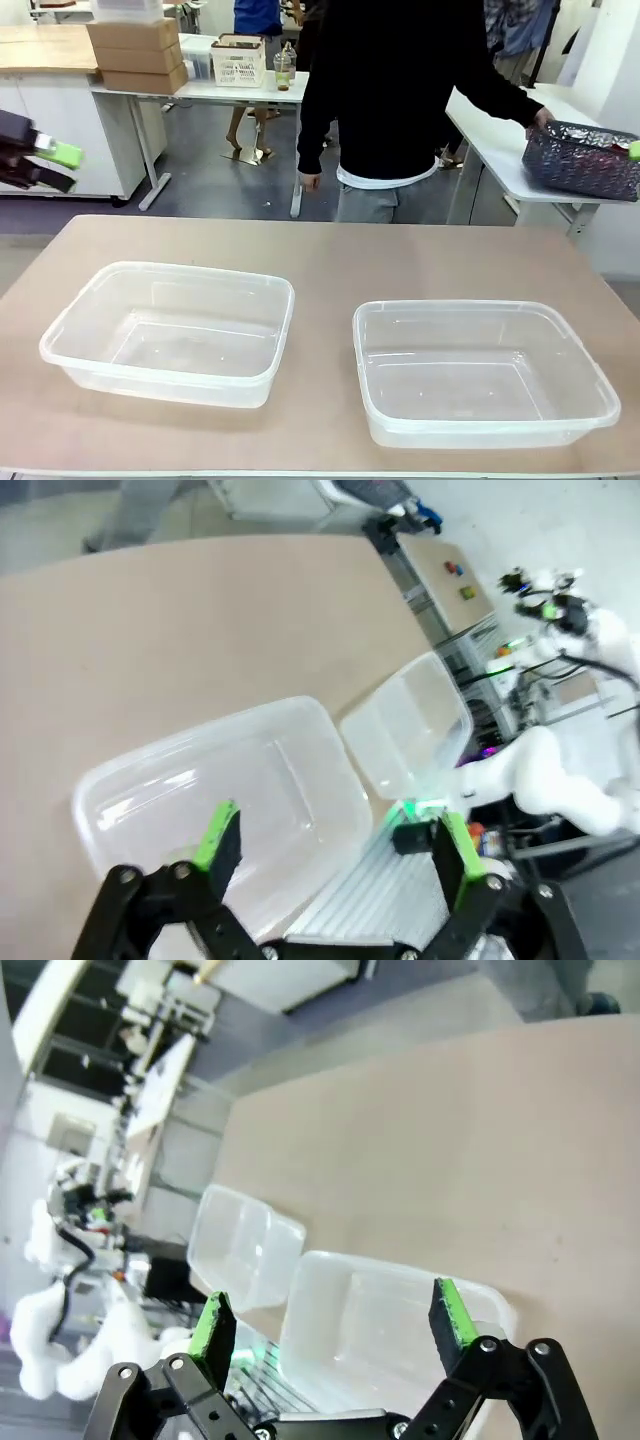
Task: Sort the waste into each basket.
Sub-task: Pick up the Organizing box on the left side of the table and lift it.
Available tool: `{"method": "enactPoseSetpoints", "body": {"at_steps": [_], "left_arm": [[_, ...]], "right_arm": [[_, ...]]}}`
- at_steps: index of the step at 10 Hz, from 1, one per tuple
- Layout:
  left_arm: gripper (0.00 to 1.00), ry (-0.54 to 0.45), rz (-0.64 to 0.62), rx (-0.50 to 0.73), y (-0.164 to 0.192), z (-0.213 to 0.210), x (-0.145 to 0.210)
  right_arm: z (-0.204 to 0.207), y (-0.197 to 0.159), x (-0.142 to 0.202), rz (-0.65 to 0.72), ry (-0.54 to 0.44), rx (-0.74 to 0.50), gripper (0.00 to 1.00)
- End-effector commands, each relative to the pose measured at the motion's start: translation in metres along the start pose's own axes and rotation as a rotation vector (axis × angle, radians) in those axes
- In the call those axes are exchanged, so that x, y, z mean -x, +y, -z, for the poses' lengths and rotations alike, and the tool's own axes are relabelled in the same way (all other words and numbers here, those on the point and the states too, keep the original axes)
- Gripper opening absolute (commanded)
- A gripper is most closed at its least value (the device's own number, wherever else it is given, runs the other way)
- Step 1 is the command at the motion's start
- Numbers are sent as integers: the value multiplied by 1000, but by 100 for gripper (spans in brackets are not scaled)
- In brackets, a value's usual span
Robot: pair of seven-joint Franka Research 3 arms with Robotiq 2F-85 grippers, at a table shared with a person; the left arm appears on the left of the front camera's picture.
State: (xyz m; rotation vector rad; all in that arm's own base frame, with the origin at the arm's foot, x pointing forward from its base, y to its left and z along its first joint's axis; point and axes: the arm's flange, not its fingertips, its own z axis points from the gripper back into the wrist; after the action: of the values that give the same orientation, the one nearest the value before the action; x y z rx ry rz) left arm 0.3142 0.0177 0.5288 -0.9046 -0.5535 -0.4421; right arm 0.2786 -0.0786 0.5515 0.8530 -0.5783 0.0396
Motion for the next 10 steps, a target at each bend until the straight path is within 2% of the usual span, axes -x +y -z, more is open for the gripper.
{"method": "enactPoseSetpoints", "body": {"at_steps": [1, 2, 3, 4, 5, 6, 7, 8, 9, 10], "left_arm": [[100, 34, 73, -101, -18, 29, -17], [100, 34, 73, -101, -18, 29, -17], [100, 34, 73, -101, -18, 29, -17], [100, 57, 51, -82, -21, 34, -13], [100, 217, 151, -165, -42, 47, -21], [100, 346, 224, -249, -57, 51, -21], [100, 463, 279, -340, -66, 47, -8], [100, 505, 276, -364, -67, 44, 8], [100, 583, 266, -440, -66, 42, 30], [100, 737, 325, -473, -68, 44, 59]], "right_arm": [[18, 22, -5, -114, 35, 22, 100], [18, 22, -5, -114, 35, 22, 100], [13, 16, 0, -50, 29, 20, 100], [52, 52, -3, -124, 194, -107, 100], [102, 98, 5, -166, 294, -35, 100], [145, 145, 23, -229, 405, -51, 100], [192, 188, 56, -287, 497, 1, 100], [226, 214, 86, -328, 547, 33, 100], [254, 233, 115, -412, 579, 107, 100], [278, 245, 139, -517, 525, 186, 100]]}}
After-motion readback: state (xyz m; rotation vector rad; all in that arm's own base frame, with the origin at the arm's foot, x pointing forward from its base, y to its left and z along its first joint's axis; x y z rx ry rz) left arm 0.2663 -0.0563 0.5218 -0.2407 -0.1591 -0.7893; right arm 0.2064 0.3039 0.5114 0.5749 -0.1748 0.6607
